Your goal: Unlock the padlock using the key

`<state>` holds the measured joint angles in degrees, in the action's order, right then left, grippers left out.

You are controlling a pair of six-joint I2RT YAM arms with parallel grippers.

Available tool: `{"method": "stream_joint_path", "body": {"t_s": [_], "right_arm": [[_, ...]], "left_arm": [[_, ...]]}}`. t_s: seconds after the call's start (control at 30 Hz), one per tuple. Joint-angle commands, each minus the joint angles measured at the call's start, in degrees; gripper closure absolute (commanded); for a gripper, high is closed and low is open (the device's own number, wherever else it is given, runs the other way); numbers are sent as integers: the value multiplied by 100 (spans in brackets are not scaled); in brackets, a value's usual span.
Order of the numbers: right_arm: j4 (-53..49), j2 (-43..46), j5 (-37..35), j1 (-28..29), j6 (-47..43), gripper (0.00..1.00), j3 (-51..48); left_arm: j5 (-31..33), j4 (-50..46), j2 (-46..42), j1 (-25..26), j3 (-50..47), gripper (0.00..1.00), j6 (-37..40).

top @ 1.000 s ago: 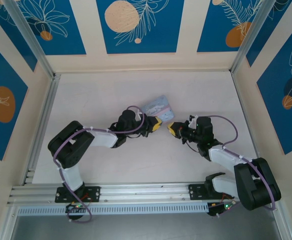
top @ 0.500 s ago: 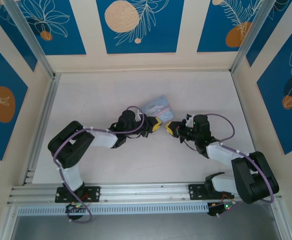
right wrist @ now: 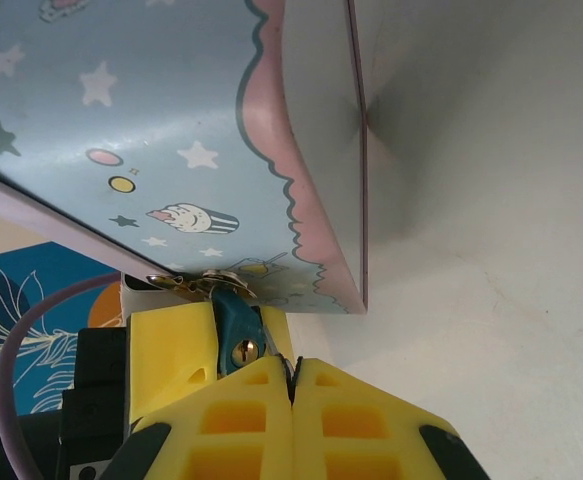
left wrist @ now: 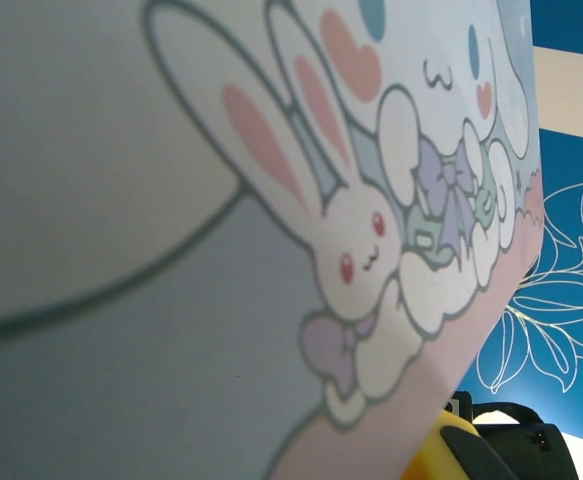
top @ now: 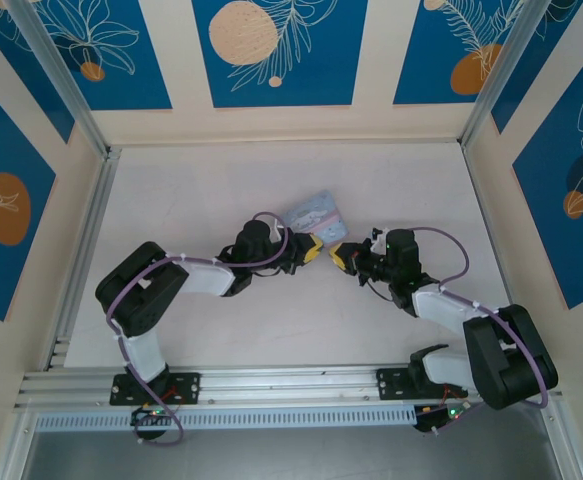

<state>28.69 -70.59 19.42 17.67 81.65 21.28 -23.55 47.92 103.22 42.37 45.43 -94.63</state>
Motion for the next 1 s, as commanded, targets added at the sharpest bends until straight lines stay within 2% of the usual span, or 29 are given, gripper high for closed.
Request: {"method": "stream_joint_path", "body": {"t_s": [0.0,0.63,0.97], "right_arm": [[-90,150,-52,44,16,100,62],[-107,102,-105,216,1,100,217],[-593,265,-202,124,-289,100,320]], "left_arm": [[-7,287,-122,-45,-61,100,-67],[-17,276,-159,-49,-76,100,-38],[-4,313,-195,-48,-148,100,-37]]}}
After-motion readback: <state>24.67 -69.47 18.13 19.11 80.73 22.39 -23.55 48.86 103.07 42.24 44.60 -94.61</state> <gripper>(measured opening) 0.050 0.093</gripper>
